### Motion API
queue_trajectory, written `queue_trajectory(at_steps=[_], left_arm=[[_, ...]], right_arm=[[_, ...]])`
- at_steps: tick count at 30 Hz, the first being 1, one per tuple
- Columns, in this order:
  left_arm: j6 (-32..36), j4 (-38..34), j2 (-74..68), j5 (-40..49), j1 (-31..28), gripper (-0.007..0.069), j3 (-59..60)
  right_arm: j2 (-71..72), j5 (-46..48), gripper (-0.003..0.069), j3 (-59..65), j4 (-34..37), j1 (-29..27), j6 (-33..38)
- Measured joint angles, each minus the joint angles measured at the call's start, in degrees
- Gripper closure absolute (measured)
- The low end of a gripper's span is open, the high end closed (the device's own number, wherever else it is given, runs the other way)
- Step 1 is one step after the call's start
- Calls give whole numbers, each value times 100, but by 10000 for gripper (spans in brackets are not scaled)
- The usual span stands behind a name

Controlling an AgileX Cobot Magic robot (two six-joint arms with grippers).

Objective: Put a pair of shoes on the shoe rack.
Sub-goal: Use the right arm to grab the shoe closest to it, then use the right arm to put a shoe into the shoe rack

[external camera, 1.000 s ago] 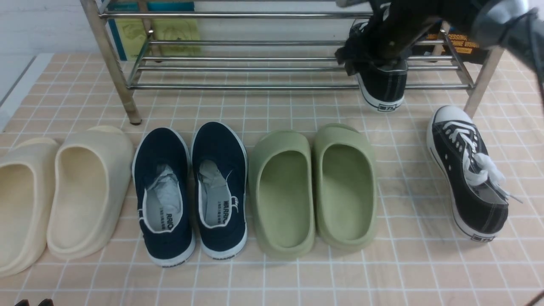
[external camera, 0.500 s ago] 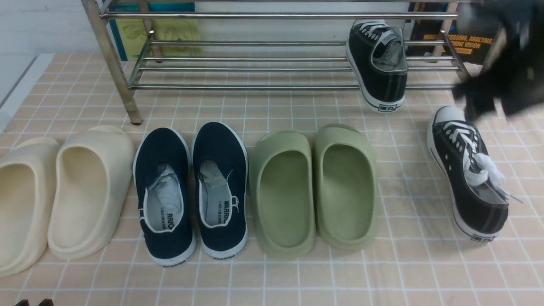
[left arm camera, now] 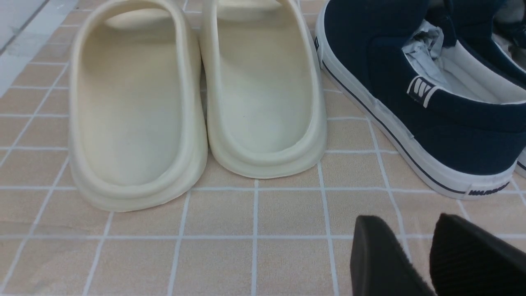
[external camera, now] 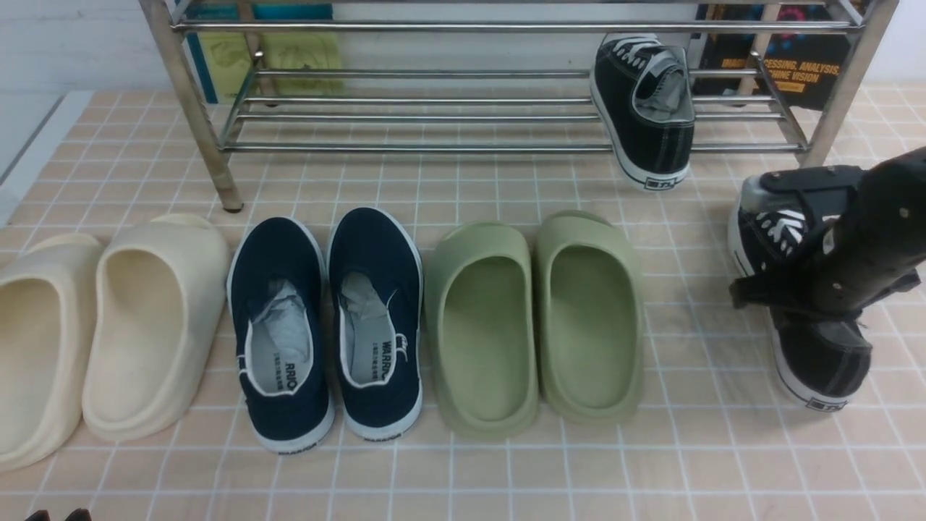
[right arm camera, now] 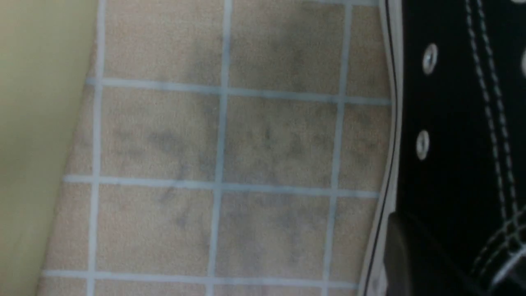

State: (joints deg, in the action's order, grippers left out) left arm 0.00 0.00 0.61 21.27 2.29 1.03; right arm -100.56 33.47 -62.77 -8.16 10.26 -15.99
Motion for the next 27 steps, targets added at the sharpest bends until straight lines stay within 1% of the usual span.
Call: queue_trajectory(at_steps=[1,5,8,11,16,17,23,27], left_arm=[[0,0,0,0,0,384,0],[0,0,0,0,0,384,0],[0,0,0,0,0,384,0],[0,0,0,0,0,384,0],[0,0,0,0,0,384,0],[0,0,0,0,0,384,0],[0,0,0,0,0,384,0],[0,0,0,0,0,384,0]], right_arm=[[88,198,634,-56,-36,27,14],[648,965,637,-335,-34,235,229],[941,949,638,-715,4,337,262],[824,759,638,-1124,-23,315,270],[22,478,638,-2017,-146,240,342],[-384,465,638,-2450,-212,212,365],[-1787,693,638,-4291,-397,70,420],[-2418,747,638,-5185,-512,35,555]])
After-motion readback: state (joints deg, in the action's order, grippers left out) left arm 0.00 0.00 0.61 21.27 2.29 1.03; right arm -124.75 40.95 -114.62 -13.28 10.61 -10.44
